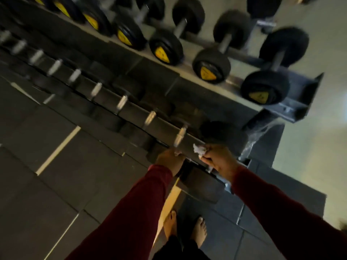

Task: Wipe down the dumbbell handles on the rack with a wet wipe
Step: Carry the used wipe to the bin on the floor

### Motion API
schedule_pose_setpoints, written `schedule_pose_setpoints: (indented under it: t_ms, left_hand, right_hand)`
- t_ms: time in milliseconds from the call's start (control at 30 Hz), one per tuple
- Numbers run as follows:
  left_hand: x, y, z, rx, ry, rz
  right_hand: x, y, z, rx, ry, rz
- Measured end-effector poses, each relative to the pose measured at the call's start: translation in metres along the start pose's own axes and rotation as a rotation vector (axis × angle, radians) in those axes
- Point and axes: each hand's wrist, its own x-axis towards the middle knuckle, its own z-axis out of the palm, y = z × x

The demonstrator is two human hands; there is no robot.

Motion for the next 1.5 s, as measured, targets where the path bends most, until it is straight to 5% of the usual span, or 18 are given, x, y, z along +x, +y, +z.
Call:
schedule_pose_setpoints:
  t_ms: [133,533,833,1500]
  left_hand:
    - [-0.047,0.008,-0.098,0.058,0.126,0.038]
    - [-0.193,-0.042,-0.373,-0.133,0.663,0.039]
    - [-0.225,-0.143,-0.555,-0.193,0.859,0.022]
    - [-0.043,-0.356,-0.93,-0.167,0.946,-0.157]
  right_hand:
    - [-0.035,-0.087,0.045,-0.201,0.116,-0.257]
    - [-0.143,-0.345,0.245,-0.37,-0.217,-0.514]
    - [-0.172,-0.472,0.432,-0.552,-0.228,-0.837]
    - [0.013,-0.72,0.826,-0.693,-0.315,-0.986]
